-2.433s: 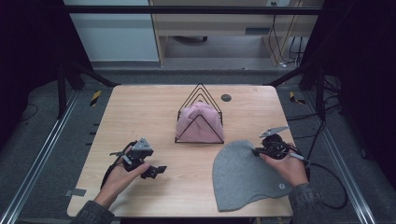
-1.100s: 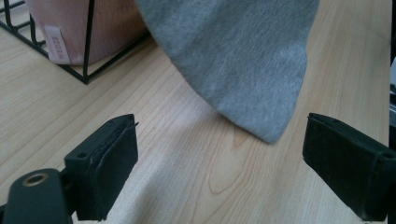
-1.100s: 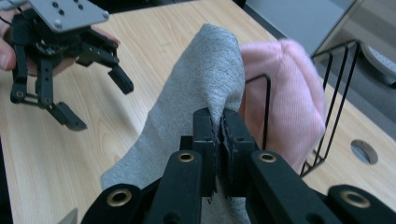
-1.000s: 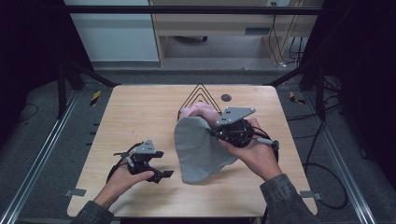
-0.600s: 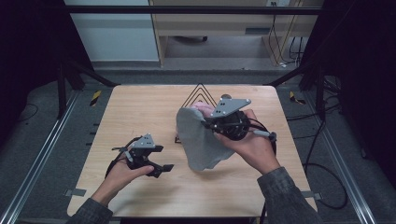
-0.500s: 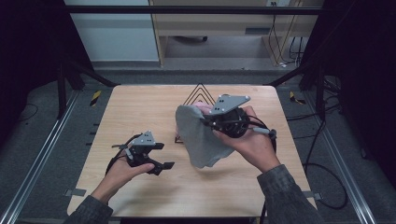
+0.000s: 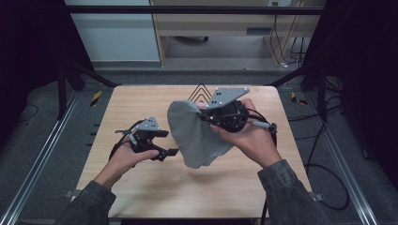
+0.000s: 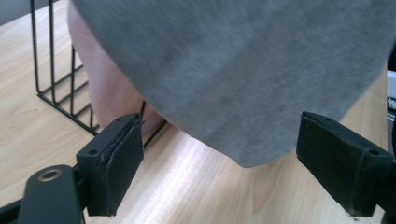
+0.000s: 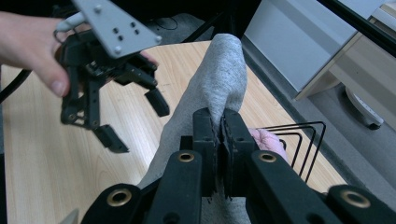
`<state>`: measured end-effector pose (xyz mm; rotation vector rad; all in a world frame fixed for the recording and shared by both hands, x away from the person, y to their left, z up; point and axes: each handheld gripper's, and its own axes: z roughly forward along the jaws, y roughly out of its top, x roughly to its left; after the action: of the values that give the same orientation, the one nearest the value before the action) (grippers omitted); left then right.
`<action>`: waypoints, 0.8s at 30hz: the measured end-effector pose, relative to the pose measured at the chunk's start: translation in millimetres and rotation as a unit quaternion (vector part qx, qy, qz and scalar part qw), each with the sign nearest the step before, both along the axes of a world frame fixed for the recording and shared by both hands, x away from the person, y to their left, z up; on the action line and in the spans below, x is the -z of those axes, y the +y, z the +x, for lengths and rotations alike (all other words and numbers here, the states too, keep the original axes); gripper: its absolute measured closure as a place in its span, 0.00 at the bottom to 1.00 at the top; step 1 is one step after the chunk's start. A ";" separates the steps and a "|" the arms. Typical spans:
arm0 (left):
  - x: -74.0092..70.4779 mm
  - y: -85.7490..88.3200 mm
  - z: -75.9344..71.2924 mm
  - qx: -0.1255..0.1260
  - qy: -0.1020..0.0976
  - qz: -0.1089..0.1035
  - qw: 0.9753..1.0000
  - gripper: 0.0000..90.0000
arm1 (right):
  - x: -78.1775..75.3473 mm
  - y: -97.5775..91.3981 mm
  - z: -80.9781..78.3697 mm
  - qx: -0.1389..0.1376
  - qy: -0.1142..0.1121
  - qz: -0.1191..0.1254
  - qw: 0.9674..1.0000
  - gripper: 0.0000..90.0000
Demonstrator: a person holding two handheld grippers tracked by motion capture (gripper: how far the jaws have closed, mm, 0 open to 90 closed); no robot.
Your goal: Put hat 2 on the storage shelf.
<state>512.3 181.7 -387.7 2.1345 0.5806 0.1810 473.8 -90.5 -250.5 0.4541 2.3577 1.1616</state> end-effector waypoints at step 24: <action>2.5 -20.7 21.6 0.033 0.008 0.005 0.999 0.28 | 1.0 -0.4 -0.6 0.000 0.003 -0.003 1.000 0.96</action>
<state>533.9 160.9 -390.3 2.1638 0.5180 0.1306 473.2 -90.9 -251.5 0.4572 2.3664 1.1541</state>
